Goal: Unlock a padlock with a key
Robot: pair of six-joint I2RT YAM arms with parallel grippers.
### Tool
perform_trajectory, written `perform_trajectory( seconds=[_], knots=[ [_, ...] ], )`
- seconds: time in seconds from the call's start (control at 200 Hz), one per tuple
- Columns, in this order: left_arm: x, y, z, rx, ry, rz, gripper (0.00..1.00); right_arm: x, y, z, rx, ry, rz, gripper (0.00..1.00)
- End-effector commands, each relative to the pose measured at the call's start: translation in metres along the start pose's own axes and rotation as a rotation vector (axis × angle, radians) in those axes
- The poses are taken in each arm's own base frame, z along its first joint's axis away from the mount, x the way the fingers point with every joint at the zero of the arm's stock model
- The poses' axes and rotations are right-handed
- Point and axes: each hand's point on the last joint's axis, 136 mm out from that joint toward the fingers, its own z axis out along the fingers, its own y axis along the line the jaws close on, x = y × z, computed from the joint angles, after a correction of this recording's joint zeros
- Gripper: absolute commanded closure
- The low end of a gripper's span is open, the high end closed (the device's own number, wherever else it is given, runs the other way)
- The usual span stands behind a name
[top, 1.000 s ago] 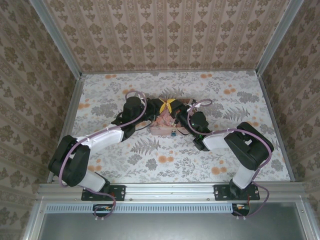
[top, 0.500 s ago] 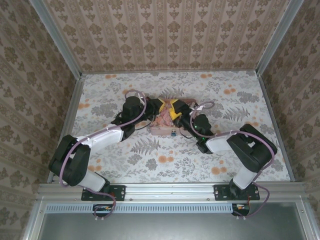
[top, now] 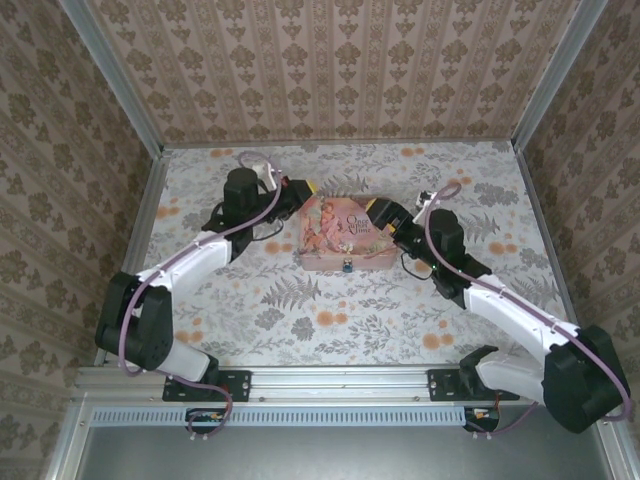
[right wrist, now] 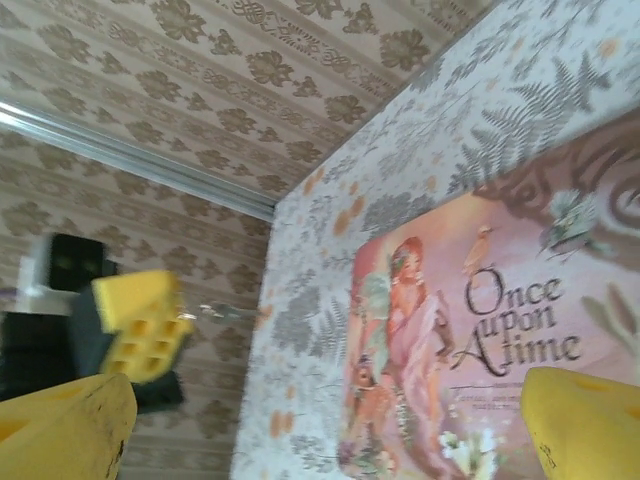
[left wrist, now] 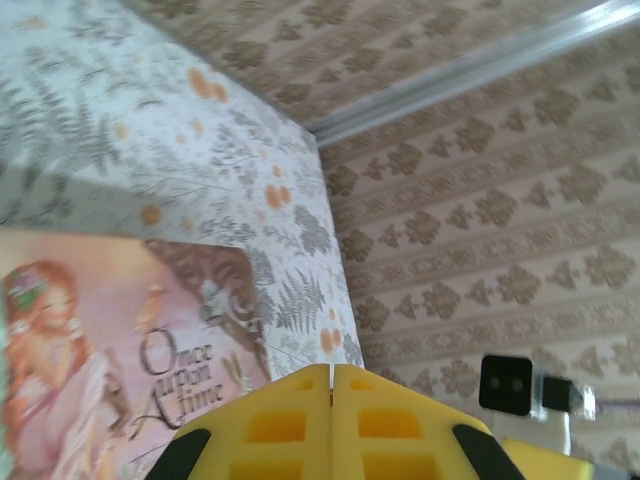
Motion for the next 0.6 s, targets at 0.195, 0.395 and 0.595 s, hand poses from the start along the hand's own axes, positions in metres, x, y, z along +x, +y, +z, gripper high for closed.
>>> perform_trajectory(
  seconds=[0.195,0.395,0.595],
  knots=[
    [0.01,-0.059,-0.018,0.181,0.092,0.402,1.0,0.015,-0.011,-0.007,-0.11,0.016,-0.104,0.01],
    [0.014,-0.07,-0.02,0.278,0.079,0.411,1.0,0.008,0.026,0.002,-0.363,-0.003,0.033,0.11],
    [0.021,-0.072,-0.017,0.329,0.074,0.392,1.0,-0.004,0.052,0.011,-0.484,-0.047,0.129,0.23]
  ],
)
